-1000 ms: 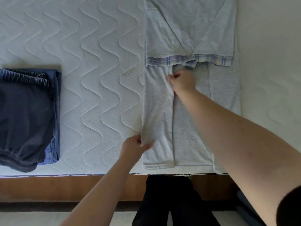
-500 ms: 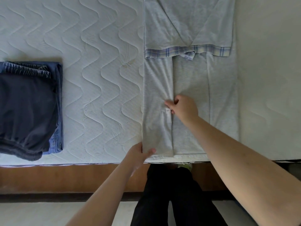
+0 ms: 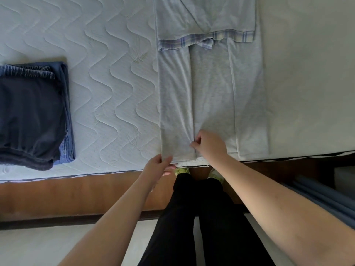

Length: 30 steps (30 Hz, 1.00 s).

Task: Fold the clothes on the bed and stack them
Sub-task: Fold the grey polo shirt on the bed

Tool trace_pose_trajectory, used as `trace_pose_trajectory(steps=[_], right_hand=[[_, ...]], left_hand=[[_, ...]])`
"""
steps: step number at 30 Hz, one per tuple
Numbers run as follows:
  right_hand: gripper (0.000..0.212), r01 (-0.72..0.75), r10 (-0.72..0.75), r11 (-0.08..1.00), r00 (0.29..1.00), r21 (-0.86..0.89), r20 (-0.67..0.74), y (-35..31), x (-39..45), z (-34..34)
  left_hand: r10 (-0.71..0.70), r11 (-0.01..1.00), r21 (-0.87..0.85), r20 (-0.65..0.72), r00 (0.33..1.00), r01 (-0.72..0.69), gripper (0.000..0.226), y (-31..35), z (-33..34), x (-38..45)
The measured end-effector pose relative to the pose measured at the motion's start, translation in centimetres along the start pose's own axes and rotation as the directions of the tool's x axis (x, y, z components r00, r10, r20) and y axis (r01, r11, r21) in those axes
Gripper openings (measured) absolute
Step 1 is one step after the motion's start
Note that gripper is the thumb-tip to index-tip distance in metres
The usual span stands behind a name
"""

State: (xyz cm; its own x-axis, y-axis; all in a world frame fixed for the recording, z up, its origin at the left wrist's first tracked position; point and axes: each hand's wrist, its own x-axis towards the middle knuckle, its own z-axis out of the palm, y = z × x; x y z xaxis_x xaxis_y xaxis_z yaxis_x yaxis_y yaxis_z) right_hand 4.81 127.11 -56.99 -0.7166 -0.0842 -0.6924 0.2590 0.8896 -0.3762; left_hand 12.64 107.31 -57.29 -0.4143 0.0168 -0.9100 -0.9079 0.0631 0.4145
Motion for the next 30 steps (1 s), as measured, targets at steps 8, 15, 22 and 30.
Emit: trace_pose_trajectory(steps=[8, 15, 22, 30], right_hand=[[0.026, -0.085, 0.114, 0.993, 0.786, 0.076, -0.607, 9.6, -3.5, -4.6], [0.037, -0.360, 0.476, 0.829, 0.856, 0.427, -0.203, 15.2, -3.5, -6.4], [0.039, -0.083, 0.381, 0.632, 0.899, 0.770, -0.216, 15.4, -5.9, -5.5], [0.061, 0.190, -0.138, 0.970, 0.945, 0.155, -0.297, 16.9, -8.8, -3.2]], left_hand=[[0.203, 0.977, 0.136, -0.391, 0.898, -0.162, 0.032, 0.0, 1.4, -0.6], [0.314, 0.935, 0.259, -0.280, 0.907, -0.243, 0.029, 0.0, 1.9, -1.3], [0.313, 0.925, 0.287, -0.195, 0.930, -0.251, 0.061, 0.1, 1.3, -2.4], [0.504, 0.746, 0.601, -0.227, 0.833, -0.287, 0.049, -0.1, 1.7, -2.1]])
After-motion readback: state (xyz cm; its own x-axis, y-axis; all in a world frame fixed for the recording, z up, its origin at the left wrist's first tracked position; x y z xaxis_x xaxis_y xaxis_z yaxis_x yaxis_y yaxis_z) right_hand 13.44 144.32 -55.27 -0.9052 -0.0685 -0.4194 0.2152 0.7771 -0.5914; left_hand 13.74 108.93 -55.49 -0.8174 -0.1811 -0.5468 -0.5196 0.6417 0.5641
